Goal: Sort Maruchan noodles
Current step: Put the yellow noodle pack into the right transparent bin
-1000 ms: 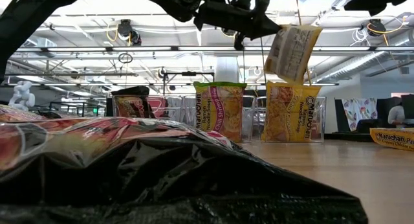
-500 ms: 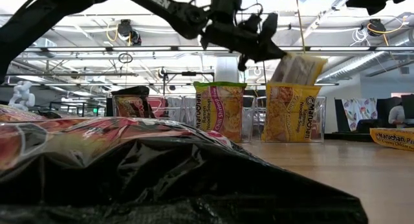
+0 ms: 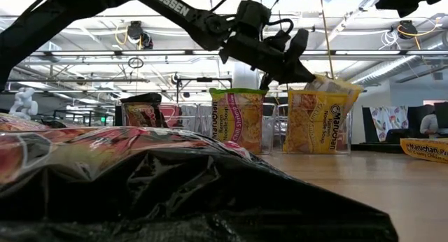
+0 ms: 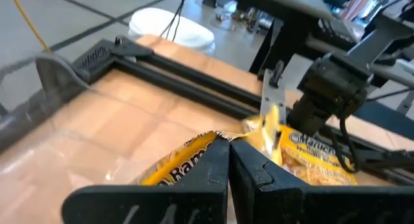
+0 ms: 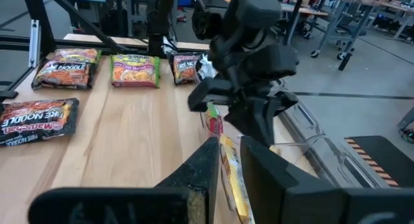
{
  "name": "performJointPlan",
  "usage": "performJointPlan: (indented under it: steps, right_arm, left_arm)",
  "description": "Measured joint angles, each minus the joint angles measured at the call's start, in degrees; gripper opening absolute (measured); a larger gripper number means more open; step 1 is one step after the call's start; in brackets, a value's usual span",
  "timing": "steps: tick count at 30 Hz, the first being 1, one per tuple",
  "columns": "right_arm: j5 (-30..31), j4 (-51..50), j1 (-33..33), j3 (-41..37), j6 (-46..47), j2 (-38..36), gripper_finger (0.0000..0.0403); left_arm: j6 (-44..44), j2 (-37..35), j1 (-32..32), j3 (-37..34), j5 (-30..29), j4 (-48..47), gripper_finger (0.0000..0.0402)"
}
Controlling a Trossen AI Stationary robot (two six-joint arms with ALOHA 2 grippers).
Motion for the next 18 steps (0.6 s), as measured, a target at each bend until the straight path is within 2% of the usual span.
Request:
performJointPlan:
  steps: [8, 12, 18]
  right_arm:
    - [0.02, -0.27, 0.01, 0.0, 0.04, 0.0, 0.0059]
    - [0.04, -1.2, 0.0, 0.0, 0.04, 0.0, 0.0059]
    - [0.04, -1.98, 0.01, 0.0, 0.79, 0.0, 0.0059]
  left_arm:
    - [-0.1, 0.0, -2.75, -0.02, -4.18, -3.11, 0.0]
    - [-1.14, 0.0, -3.01, -0.02, -4.81, -5.01, 0.0]
    - [-1.18, 0.0, -2.98, -0.02, -8.78, -8.57, 0.0]
